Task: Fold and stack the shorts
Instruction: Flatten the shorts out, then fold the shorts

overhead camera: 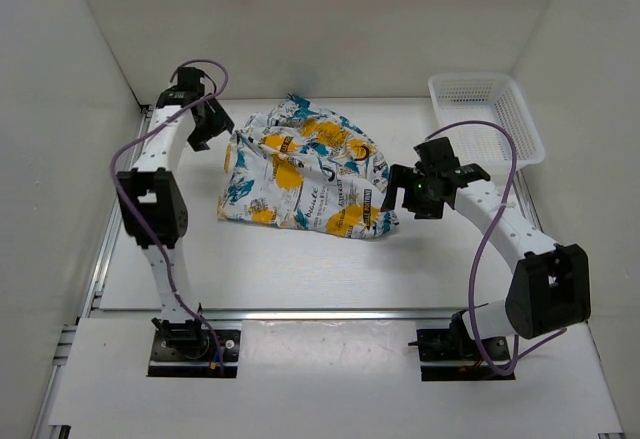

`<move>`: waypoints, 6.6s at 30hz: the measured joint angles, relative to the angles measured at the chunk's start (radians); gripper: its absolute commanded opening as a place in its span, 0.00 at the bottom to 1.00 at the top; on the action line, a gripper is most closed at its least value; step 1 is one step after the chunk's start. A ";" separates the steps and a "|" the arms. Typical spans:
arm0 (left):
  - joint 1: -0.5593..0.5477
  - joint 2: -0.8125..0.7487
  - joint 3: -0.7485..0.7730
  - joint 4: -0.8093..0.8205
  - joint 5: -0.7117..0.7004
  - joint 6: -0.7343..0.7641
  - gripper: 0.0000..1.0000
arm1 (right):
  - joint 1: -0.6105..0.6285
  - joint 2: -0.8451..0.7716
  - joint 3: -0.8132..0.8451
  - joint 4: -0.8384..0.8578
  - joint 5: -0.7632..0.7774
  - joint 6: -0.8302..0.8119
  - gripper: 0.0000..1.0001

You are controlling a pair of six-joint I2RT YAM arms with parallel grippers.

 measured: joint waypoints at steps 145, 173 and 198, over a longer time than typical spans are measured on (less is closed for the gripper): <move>-0.096 -0.537 -0.586 -0.053 -0.037 -0.117 0.10 | -0.010 0.182 -0.176 0.445 0.029 0.302 0.00; -0.093 -1.061 0.412 -0.338 0.015 -0.129 0.10 | 0.028 -0.447 0.807 -0.230 -0.034 -0.142 0.00; -0.053 -0.048 0.395 -0.112 0.063 -0.035 0.10 | -0.060 0.331 0.470 0.085 0.173 -0.097 0.00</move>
